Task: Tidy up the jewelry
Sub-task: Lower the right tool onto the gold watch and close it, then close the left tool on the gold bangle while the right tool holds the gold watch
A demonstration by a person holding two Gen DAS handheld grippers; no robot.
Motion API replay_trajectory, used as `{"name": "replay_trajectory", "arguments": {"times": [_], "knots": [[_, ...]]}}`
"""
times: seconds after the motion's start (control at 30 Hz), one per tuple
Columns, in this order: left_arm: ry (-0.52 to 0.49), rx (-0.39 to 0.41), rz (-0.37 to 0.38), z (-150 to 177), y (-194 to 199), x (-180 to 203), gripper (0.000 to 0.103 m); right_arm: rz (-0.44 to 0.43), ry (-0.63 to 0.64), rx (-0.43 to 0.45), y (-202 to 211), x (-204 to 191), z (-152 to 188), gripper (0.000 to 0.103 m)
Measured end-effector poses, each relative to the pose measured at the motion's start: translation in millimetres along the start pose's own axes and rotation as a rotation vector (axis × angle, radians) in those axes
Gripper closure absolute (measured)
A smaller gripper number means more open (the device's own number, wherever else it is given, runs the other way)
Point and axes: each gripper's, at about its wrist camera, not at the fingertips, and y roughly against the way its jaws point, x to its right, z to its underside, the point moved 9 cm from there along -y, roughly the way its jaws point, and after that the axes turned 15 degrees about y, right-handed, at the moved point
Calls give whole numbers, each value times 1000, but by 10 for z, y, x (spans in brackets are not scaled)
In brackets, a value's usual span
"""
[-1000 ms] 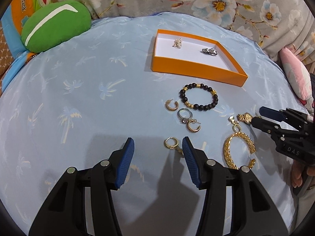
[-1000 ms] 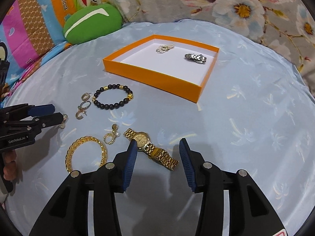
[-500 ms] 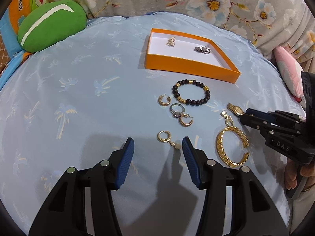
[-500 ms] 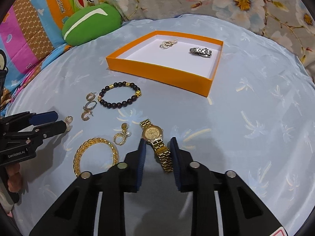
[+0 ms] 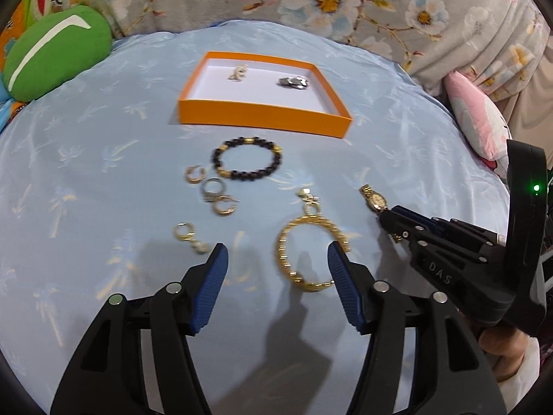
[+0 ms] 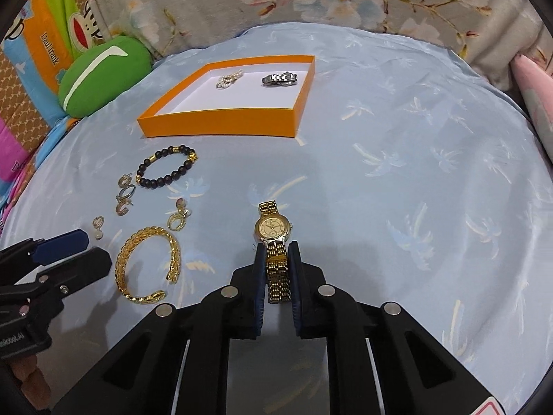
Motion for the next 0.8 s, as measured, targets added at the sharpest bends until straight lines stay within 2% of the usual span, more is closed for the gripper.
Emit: {"name": "replay_trajectory", "arguments": {"times": [0.13,0.27,0.47,0.8], "knots": [[-3,-30,-14,42,-168,214,45,-8,-21,7,7,52,9,91],[0,-53,-43,60,-307,267,45,-19,-27,14,5,57,13,91],[-41,-31,-90,79,-339,277,49,-20,-28,17,5,62,16,91],[-59,-29,-76,116,-260,180,49,-28,-42,19,35,57,40,91]]}}
